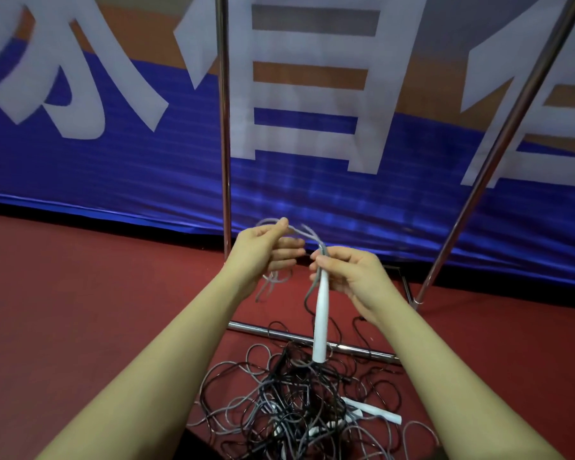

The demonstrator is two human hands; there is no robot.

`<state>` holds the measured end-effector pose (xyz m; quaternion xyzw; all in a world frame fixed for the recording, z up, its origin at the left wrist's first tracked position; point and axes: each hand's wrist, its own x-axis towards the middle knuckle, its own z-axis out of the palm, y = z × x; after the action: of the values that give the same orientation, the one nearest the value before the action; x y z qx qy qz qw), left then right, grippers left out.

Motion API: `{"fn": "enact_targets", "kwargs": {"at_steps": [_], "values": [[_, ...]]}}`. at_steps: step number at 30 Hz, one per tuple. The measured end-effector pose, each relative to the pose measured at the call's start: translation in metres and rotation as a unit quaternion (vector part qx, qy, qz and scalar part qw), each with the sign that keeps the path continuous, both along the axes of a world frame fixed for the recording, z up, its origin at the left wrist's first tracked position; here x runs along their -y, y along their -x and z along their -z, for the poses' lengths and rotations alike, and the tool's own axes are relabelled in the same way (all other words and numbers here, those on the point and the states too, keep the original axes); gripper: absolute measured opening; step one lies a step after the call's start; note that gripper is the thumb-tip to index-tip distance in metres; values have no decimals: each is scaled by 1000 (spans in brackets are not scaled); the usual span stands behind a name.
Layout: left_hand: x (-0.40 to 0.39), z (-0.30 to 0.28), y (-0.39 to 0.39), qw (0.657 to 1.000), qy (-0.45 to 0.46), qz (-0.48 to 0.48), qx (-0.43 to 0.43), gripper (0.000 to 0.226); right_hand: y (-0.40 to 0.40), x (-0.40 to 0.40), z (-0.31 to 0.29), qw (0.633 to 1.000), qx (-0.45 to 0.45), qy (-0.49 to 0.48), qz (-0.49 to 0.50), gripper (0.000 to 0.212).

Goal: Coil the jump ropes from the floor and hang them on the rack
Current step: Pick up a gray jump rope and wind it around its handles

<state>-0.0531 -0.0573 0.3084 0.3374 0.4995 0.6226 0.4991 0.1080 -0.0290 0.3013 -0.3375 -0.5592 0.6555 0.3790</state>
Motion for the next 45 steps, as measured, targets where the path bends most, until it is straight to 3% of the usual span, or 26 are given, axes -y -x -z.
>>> {"fn": "enact_targets", "kwargs": {"at_steps": [5,9,15,19,25,35,39,43,45], "values": [[7,7,-14,985,65,100,-124,23,-8,-8,-4,984,-118,90,93,11],[11,13,-20,960,53,192,-198,13,-11,-10,-8,976,-161,96,114,10],[9,15,-26,961,-2,175,-216,12,-19,-12,-11,978,-153,71,122,10],[7,14,-24,977,-15,128,-169,13,-22,-17,-6,980,-139,62,130,12],[5,-5,-13,997,-37,61,5,10,-18,-17,8,997,-21,26,72,17],[-5,-18,12,973,-110,-93,181,8,-10,0,10,993,23,60,-98,16],[-7,-10,14,982,-82,-89,146,9,-12,2,7,993,70,41,-82,10],[-3,-3,6,993,1,-15,114,16,-13,-4,0,996,-31,88,-2,12],[2,0,1,997,49,57,34,18,-14,-5,-6,990,-87,108,23,14]]}}
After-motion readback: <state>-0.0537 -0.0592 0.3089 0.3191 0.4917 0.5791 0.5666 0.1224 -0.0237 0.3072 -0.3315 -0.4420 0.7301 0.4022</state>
